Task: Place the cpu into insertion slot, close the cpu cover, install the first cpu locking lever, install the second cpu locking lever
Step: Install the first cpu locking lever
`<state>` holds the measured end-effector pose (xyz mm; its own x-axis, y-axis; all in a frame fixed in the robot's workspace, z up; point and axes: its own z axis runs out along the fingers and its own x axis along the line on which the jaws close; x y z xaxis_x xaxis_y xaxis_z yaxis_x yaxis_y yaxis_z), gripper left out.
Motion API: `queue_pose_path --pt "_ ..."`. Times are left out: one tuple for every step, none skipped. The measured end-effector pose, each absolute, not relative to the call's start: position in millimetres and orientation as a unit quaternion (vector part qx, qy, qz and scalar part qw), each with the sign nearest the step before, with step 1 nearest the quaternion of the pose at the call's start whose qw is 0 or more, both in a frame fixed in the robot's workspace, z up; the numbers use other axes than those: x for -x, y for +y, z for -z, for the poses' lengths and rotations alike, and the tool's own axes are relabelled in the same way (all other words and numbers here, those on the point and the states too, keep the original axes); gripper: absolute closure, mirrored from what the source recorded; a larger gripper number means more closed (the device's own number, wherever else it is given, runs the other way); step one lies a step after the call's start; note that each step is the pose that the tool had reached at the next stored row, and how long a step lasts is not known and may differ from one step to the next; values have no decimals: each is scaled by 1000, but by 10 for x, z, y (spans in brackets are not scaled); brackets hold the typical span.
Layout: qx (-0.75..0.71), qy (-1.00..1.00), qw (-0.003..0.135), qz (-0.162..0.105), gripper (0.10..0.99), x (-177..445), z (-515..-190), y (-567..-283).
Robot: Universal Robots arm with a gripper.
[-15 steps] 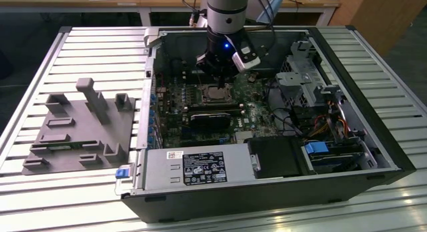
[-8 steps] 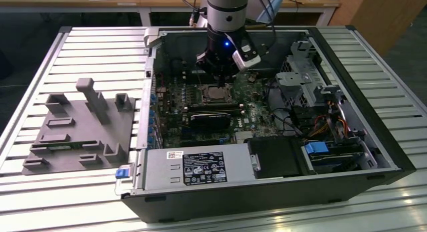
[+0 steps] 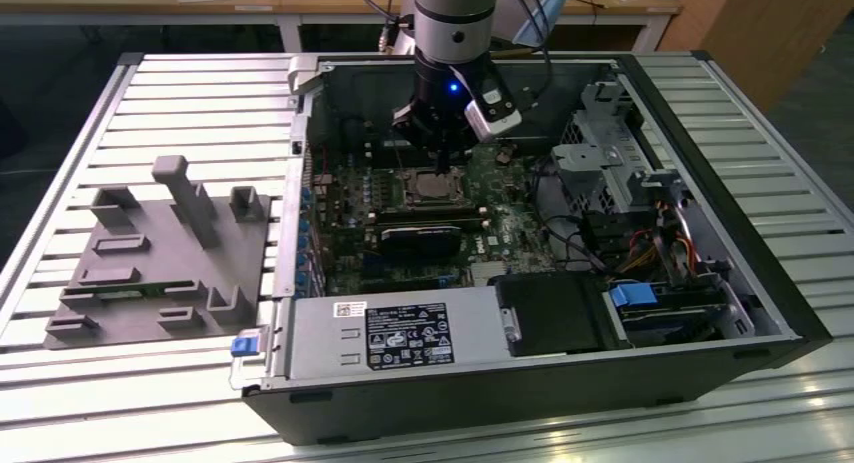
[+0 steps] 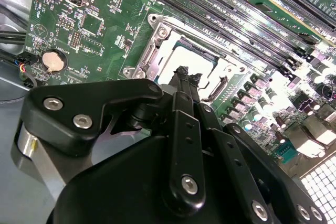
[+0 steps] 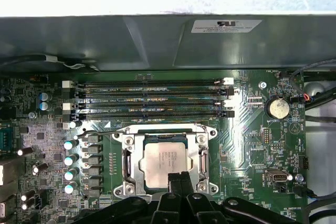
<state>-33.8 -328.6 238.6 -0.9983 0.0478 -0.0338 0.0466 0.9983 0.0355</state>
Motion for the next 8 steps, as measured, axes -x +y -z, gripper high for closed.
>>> queue_pose_path --pt "-24 999 17 -17 980 338 -2386 -3286" --pt "-24 999 17 -17 980 338 -2386 -3286" --pt "-24 999 17 -17 980 338 -2386 -3286" --pt "-24 999 17 -17 980 338 -2386 -3286" --pt "-24 999 17 -17 980 338 -2386 -3286" --pt "-24 999 17 -17 980 338 -2386 -3286" --pt "-24 999 17 -17 980 338 -2386 -3286" --pt "-24 999 17 -17 980 338 -2386 -3286"
